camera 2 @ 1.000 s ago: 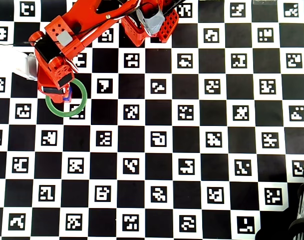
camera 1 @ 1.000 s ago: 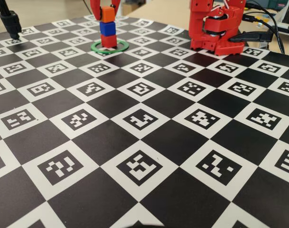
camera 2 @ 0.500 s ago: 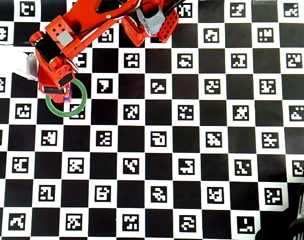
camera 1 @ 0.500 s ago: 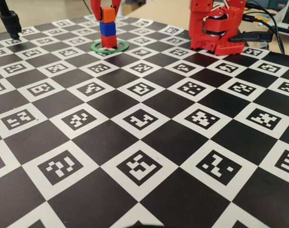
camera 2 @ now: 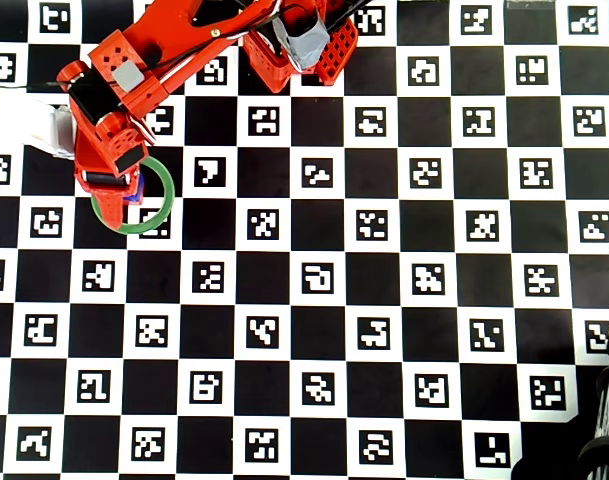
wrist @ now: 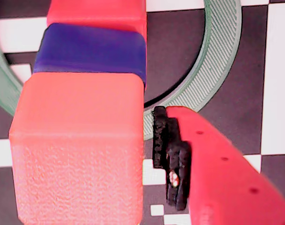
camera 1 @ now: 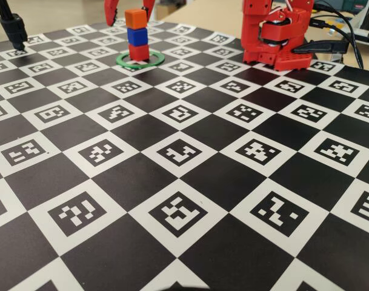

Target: Grab the red cube then put it in the green circle then put the blue cube on top and finally the orange cube on top

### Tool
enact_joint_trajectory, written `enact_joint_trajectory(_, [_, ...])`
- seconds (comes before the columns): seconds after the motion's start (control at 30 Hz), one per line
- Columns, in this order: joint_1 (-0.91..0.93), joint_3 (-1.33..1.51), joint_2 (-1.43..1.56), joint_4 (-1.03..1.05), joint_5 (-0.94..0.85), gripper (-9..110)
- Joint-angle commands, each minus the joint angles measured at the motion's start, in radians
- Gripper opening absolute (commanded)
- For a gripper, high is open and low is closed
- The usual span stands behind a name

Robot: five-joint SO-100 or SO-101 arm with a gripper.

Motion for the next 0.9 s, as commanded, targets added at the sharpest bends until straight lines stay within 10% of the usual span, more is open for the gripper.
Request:
enact_joint_trajectory(0.0, [0.012, -0.028, 0.061, 0.015, 0.003, 43])
enact_joint_trajectory(0.87, [-0.026, -0.38, 0.135, 0.364, 0.058, 43])
